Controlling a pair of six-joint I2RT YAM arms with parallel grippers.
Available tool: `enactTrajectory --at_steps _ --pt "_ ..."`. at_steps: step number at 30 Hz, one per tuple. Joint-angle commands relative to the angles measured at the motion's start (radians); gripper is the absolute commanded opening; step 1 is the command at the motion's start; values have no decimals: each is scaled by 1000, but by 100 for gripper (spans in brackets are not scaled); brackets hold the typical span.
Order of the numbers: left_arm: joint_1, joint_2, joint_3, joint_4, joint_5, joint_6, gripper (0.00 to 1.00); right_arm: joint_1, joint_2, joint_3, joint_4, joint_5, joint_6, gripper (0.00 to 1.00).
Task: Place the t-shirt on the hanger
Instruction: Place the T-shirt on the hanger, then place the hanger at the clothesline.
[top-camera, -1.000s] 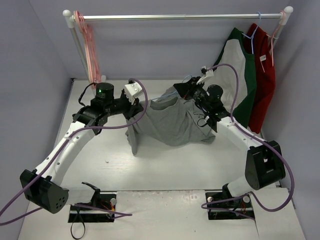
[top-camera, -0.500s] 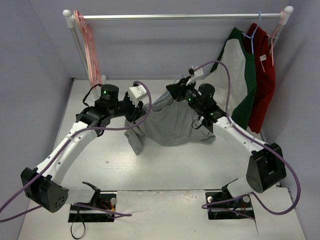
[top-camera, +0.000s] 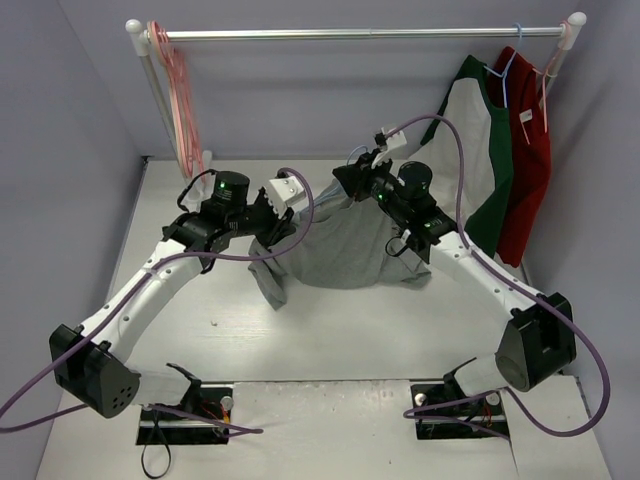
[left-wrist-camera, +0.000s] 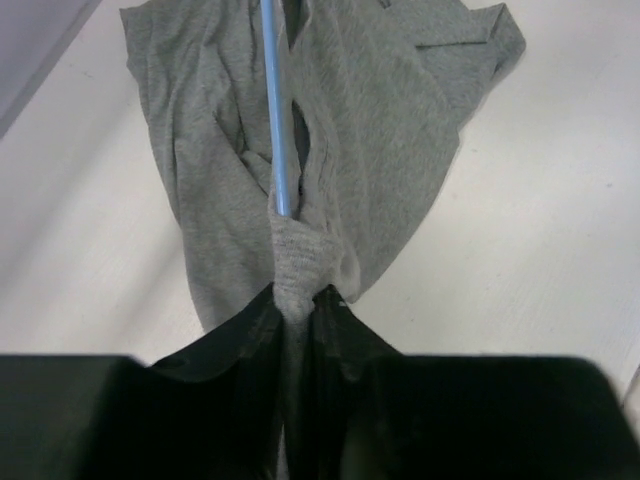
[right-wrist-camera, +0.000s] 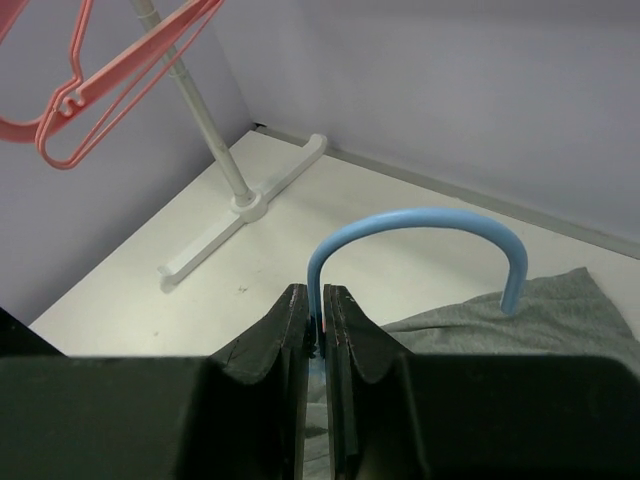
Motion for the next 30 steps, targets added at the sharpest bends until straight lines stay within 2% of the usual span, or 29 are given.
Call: enactTrajectory --at_steps 1,3,6,7,9,12,13,16,19,22,27,30 --pt "-9 -1 76 25 -26 20 13 10 -62 97 77 -6 -17 0" --pt "-17 0 84 50 -41 20 0 16 -62 111 57 -8 -32 0" --pt "-32 -1 101 92 -83 19 0 18 -59 146 15 -14 -64 0" --pt "-33 -4 101 109 -98 8 0 19 -58 158 2 -12 -72 3" --pt "-37 -17 96 172 -123 2 0 19 -58 187 -41 -2 -95 12" --pt "-37 -50 83 244 -152 -19 0 19 -65 209 -101 38 -139 30" --pt "-37 -59 76 261 -158 -30 0 15 -76 211 -113 57 -146 42" --pt "-37 -96 29 368 -199 -56 0 4 -108 204 -190 86 -184 60" --pt "-38 -125 -16 444 -245 -73 0 2 -156 201 -271 130 -231 69" --pt "-38 -133 -20 467 -276 -81 0 2 -220 198 -366 184 -291 75" --pt "-38 -110 41 464 -313 -87 0 1 -367 181 -460 276 -344 78" --pt "-38 -35 246 323 -319 -67 0 -1 -435 189 -492 350 -383 79"
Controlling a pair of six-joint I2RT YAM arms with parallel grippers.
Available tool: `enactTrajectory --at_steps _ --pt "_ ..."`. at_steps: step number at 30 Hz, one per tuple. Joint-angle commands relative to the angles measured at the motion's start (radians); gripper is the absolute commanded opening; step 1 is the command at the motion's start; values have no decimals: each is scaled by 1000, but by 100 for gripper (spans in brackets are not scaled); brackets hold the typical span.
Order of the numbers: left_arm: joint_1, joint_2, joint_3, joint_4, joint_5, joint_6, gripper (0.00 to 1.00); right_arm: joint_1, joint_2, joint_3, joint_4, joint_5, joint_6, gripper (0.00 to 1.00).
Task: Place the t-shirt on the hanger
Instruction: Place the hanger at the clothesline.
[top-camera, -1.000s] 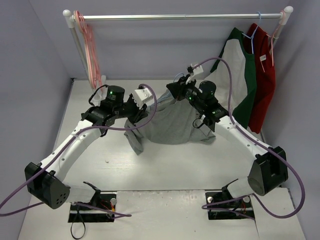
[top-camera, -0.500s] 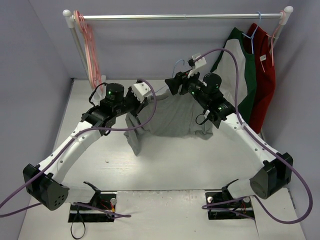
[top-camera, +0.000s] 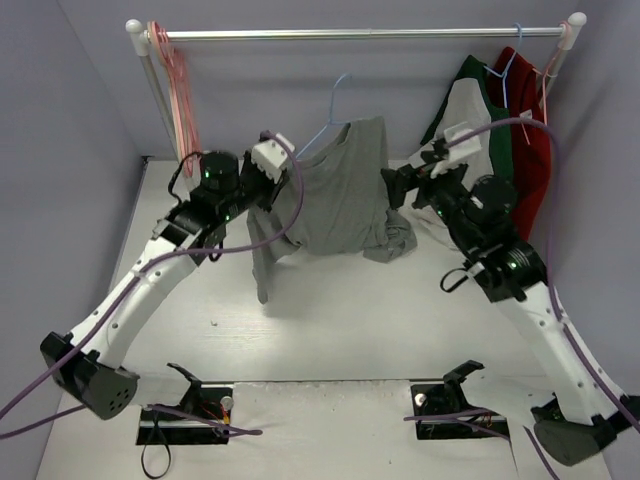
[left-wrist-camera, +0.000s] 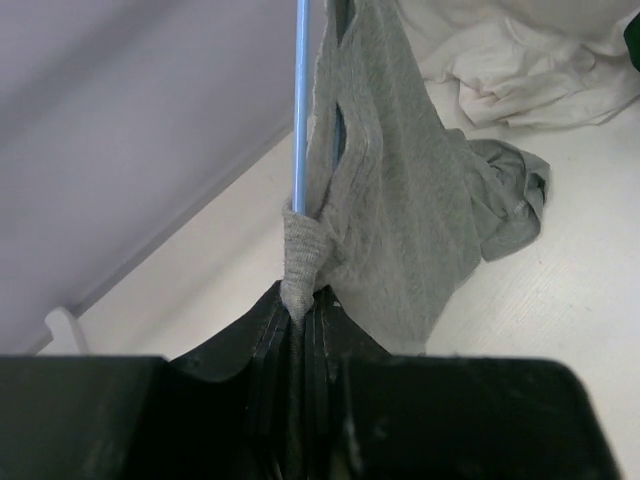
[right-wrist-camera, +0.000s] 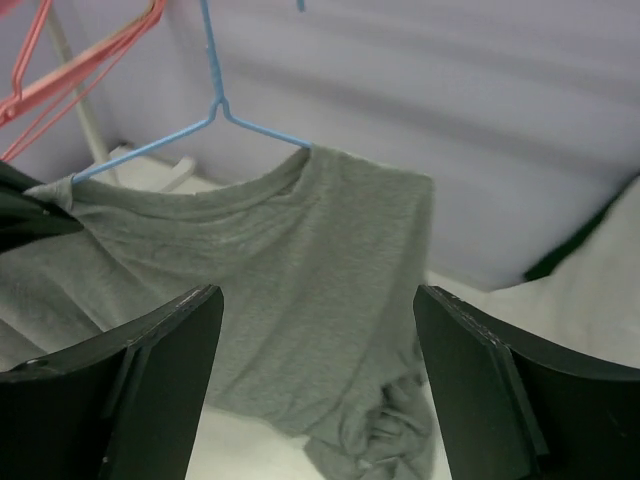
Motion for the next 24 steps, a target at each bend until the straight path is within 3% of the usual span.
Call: enactTrajectory --at_steps 1,5,12,15,16,19,22,24 --pt "-3 47 386 -47 -25 -2 0 -5 -88 39 1 129 -76 79" --pt "-24 142 726 -229 62 -22 0 -7 -135 73 -11 193 -139 80" --pt "-46 126 751 -373 265 -93 0 -7 -154 37 -2 250 -154 82" --pt "-36 98 728 -400 113 -47 0 -7 -155 22 -1 249 -147 81" --pt "-35 112 755 -421 -84 -33 0 -7 -154 14 2 249 -144 82" --pt "-53 205 907 -507 -402 10 0 -7 -143 17 7 241 -136 81" --pt "-58 221 909 -537 -416 -22 0 -7 -135 23 2 235 -131 82" --pt "-59 230 903 -579 -246 -66 0 -7 -135 20 -5 232 -128 82"
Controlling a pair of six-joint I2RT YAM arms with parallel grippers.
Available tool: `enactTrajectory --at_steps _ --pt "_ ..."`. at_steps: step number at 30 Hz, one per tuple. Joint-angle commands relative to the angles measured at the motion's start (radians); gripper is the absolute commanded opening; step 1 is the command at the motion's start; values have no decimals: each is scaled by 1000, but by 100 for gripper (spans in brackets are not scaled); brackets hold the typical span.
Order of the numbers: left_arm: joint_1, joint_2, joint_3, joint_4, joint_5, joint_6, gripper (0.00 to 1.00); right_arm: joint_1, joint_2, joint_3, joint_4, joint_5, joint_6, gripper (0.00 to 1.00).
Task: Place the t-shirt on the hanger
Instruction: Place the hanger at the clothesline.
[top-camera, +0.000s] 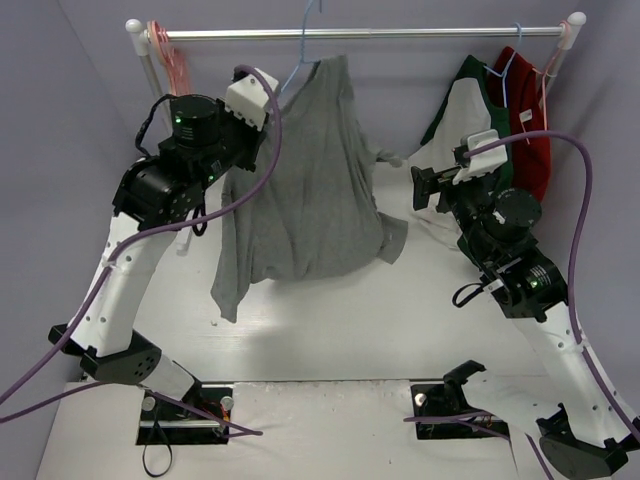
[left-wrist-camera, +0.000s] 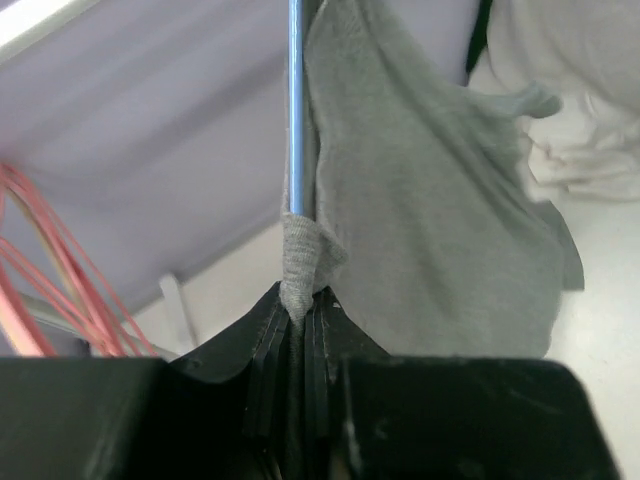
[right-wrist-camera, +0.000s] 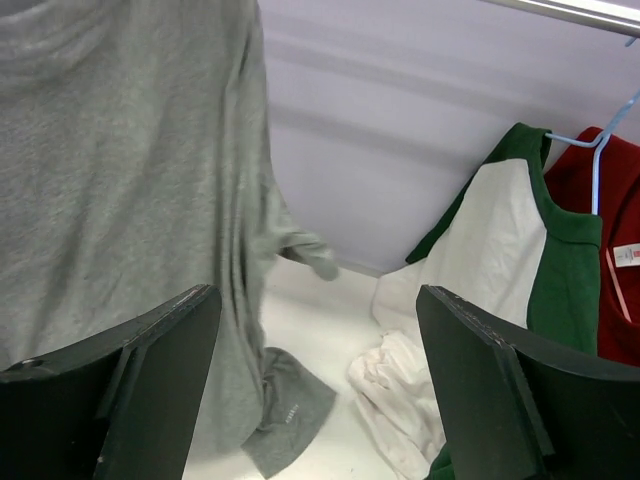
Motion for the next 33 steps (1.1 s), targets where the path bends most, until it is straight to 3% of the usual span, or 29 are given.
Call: enactTrajectory --at_steps 1,4,16,33 --pt "-9 -9 24 1 19 -74 0 -8 -1 9 66 14 6 82" --pt "-40 42 47 -55 -167 -81 0 -7 -7 -1 47 14 12 81" --pt "-39 161 191 98 -342 -162 0 -8 -20 -32 40 25 8 82" --pt "15 303 122 221 -323 -257 0 -8 -64 -77 -31 30 20 82"
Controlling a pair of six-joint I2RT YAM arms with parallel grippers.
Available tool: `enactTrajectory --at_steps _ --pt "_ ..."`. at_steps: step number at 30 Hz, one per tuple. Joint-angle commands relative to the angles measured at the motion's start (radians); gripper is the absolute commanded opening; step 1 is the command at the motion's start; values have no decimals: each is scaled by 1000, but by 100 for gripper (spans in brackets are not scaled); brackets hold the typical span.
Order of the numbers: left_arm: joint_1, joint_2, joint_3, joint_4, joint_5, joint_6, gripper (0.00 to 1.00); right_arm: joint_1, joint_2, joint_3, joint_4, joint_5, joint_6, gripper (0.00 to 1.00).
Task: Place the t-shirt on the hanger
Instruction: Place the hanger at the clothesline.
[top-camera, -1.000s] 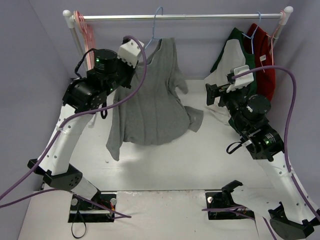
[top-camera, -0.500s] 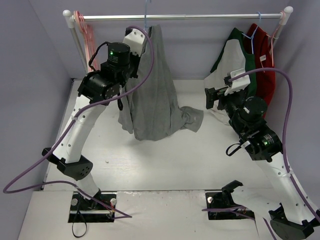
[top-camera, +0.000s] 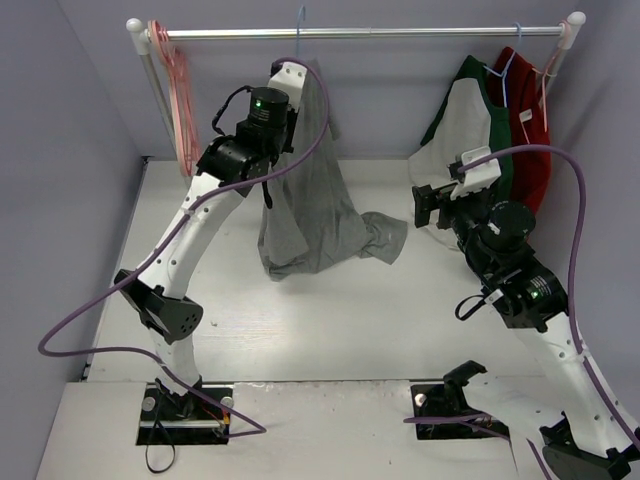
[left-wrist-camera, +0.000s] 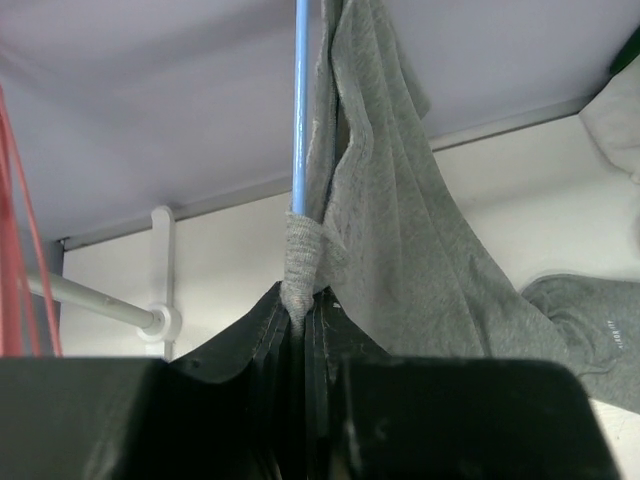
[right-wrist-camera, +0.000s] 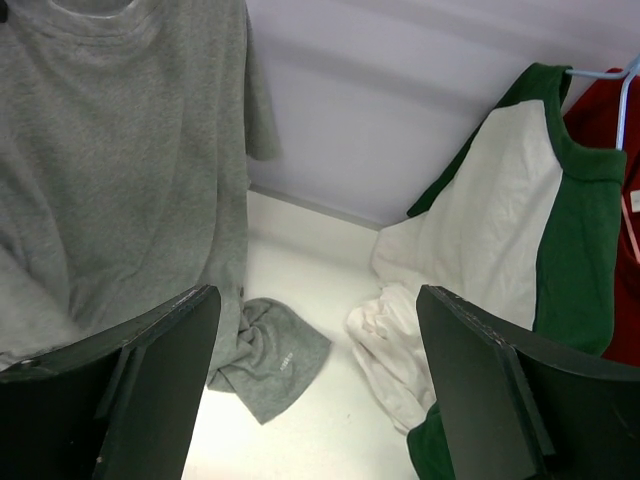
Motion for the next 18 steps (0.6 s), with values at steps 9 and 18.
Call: enactTrajectory --at_steps 9,18 --pt "21 -107 -78 74 14 -64 66 -7 -30 -30 7 21 25 85" --pt "21 -470 -365 -21 75 -59 73 -7 -94 -87 44 75 31 96"
